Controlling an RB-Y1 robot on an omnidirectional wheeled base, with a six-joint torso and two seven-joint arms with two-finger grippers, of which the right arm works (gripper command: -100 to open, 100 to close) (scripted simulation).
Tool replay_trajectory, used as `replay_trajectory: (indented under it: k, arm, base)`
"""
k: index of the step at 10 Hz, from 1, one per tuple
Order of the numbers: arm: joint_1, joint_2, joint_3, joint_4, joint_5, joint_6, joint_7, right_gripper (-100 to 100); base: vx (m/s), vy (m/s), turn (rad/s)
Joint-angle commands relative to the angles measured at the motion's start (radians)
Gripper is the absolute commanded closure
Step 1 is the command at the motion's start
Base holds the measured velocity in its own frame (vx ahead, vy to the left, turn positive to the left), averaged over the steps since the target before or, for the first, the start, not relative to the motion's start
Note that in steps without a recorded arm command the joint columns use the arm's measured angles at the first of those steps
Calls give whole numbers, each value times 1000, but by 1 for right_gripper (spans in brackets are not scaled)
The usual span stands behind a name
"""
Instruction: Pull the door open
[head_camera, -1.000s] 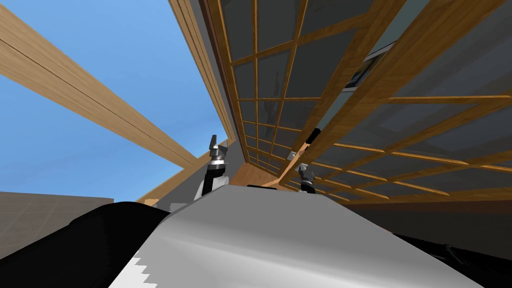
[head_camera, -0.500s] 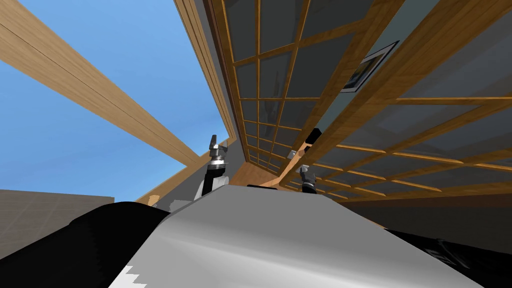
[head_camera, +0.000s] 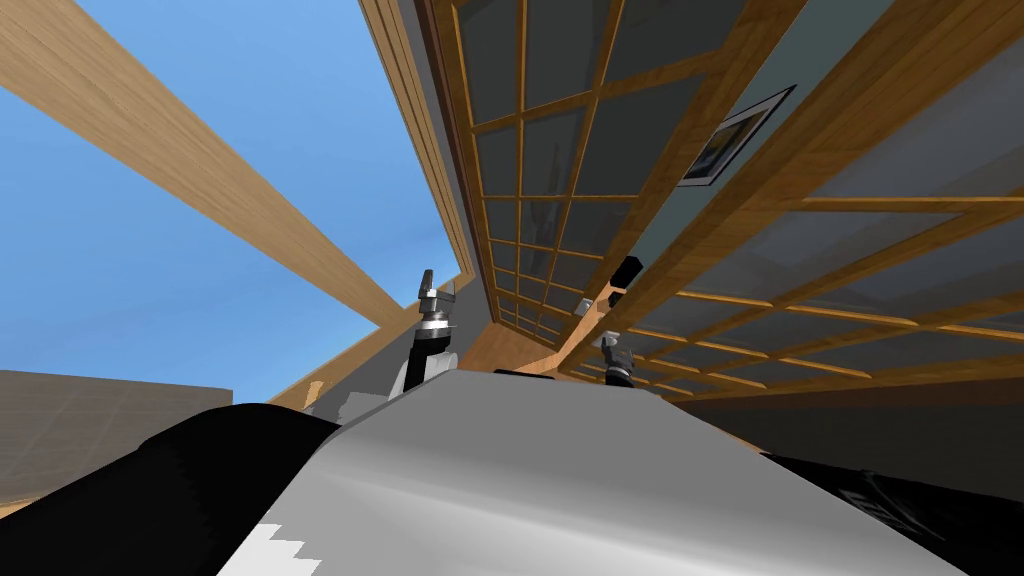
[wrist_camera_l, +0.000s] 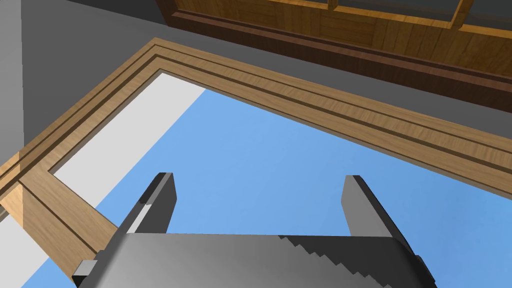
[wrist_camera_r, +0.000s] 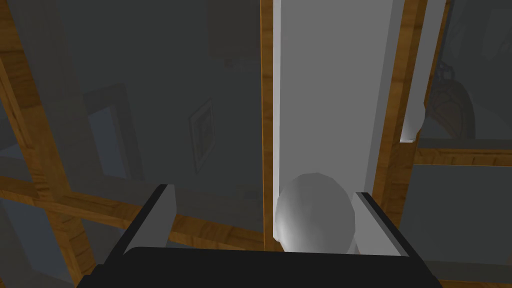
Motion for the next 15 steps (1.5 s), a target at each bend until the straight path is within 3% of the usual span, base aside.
replay_trajectory:
  k: [1,5,7,8,9,10,11,12,14,15]
  arm:
    - [19,-33,-23,23,-12,7,-5,100]
    - [19,-33,-23,23,-12,7,-5,100]
    - [45,-41,-22,21,-35,7,-46,100]
    - [37,-41,-22,47,-35,3,-46,100]
    - [45,-41,-22,28,-35,5,-46,100]
    - [32,-41,-22,85,-35,-18,-46,100]
    - [45,-41,-22,21,-35,7,-46,100]
    - [45,-21,-22,-37,-35,7,-46,100]
    - [45,-41,-22,21,-35,7,-46,100]
    - [45,-41,-22,21,-35,7,-46,100]
  base:
    - [-22,8,-27]
    - [3,4,11]
    - [-67,7,17]
    - [-51,14,-7]
    - [-29,11,-16]
    - [-8,-1,-19]
    - [-10,7,-2]
    - [-13,23,16]
    - [-3,-9,6]
    - [7,-8,-12]
